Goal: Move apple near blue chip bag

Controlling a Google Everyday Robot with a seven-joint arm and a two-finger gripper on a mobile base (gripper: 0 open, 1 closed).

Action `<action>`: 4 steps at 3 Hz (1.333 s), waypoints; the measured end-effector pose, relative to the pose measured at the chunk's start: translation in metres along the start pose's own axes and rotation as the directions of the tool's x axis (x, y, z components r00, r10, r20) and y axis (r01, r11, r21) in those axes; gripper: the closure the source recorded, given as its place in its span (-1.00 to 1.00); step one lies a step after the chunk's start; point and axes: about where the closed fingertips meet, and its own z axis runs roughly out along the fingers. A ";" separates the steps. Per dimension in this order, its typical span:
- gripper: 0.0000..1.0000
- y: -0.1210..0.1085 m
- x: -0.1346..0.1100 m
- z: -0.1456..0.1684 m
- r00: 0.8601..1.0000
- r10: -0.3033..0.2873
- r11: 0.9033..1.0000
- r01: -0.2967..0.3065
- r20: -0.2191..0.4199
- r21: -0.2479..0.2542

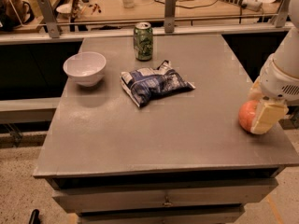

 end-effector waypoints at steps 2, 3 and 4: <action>0.77 0.003 -0.009 -0.003 0.997 -0.081 0.996 0.081 0.004 -0.022; 1.00 -0.011 -0.020 -0.022 0.992 -0.118 0.993 0.119 0.045 -0.005; 1.00 -0.037 -0.050 -0.046 0.981 -0.166 0.986 0.163 0.097 0.041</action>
Offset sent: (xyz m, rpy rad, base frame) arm -0.0033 0.0160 0.0144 0.0216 0.0237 0.1463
